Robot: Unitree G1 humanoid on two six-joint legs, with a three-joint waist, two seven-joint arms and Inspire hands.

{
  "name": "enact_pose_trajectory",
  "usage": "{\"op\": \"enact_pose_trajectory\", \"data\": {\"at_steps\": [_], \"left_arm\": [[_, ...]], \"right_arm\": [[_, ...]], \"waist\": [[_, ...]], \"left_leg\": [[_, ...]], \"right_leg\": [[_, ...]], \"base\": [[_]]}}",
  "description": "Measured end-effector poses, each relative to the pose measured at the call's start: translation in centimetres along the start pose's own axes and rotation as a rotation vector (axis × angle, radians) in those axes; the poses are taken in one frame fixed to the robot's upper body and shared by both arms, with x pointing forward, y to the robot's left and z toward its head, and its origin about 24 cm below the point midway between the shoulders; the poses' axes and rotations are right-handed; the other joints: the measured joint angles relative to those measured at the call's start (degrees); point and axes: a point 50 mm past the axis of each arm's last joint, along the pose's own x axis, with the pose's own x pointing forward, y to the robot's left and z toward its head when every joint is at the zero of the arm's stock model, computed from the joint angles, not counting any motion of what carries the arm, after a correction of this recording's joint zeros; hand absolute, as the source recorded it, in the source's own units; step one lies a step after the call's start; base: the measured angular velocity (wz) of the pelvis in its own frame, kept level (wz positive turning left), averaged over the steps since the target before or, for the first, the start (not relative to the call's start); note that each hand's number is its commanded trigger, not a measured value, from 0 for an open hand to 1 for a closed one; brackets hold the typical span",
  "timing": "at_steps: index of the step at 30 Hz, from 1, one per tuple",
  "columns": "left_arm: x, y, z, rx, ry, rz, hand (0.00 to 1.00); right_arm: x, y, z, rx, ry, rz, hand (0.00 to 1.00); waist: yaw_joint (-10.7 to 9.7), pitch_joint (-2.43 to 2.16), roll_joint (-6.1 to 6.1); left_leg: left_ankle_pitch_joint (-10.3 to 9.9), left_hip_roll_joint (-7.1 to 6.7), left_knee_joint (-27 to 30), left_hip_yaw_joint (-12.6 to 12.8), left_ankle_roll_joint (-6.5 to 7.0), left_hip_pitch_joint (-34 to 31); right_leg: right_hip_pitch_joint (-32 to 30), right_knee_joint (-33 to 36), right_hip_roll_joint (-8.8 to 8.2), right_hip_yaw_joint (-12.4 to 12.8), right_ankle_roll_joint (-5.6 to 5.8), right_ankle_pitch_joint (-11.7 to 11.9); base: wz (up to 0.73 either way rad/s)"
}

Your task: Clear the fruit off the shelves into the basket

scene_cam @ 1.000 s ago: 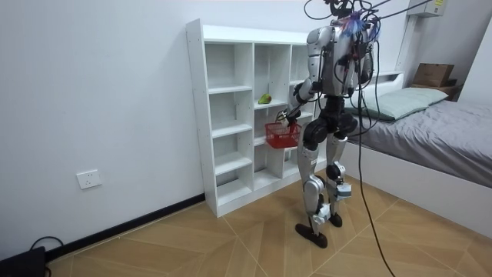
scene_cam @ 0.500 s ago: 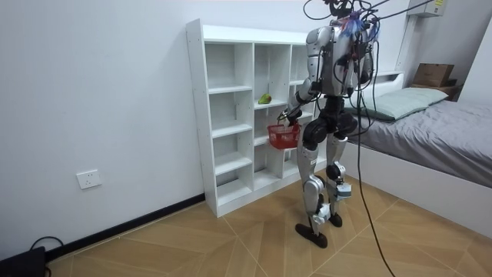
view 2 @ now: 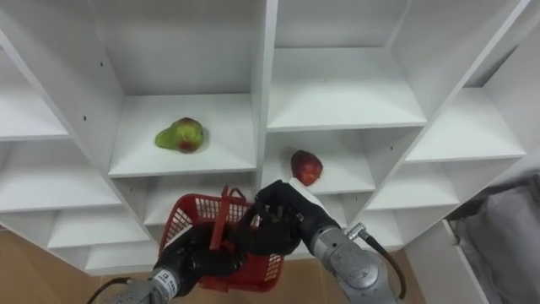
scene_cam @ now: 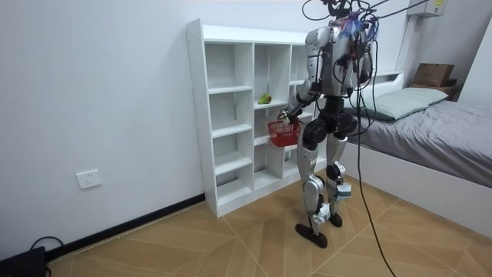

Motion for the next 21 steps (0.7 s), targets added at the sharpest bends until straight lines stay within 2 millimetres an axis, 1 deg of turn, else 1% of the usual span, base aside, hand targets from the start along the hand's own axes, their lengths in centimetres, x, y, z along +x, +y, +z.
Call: {"op": "enact_pose_trajectory", "data": {"at_steps": [6,10,14,21], "left_arm": [[0.0,0.0,0.1,0.001,-0.002,0.0,1.0],[0.0,0.0,0.0,0.0,0.0,0.001,1.0],[-0.1,0.0,-0.1,-0.001,0.002,0.002,1.0],[-0.1,0.0,-0.2,0.0,0.008,0.003,1.0]], "right_arm": [[0.0,0.0,0.0,-0.006,0.003,-0.003,1.0],[0.0,0.0,-0.2,-0.014,0.014,-0.005,1.0],[0.1,0.1,-1.0,-0.039,0.059,-0.003,1.0],[0.1,0.0,-1.1,-0.063,0.069,-0.022,1.0]], "waist": [[1.1,0.03,-0.09],[1.6,0.04,-0.09],[1.6,0.06,-0.07],[1.6,0.11,0.1]], "left_leg": [[0.0,-0.01,0.0,0.0,0.0,0.0],[0.0,-0.03,0.0,-0.2,0.0,0.1],[0.0,-0.05,0.0,-0.2,0.0,0.1],[0.0,-0.01,0.0,-0.3,0.0,0.1]], "right_leg": [[0.0,0.0,-0.02,0.0,0.0,0.0],[0.2,-0.1,0.01,0.0,0.01,0.0],[0.2,-0.1,0.01,0.0,0.02,0.0],[0.3,-0.1,0.02,0.0,0.02,0.0]], "base": [[0.0],[0.0],[0.0],[0.0]]}}
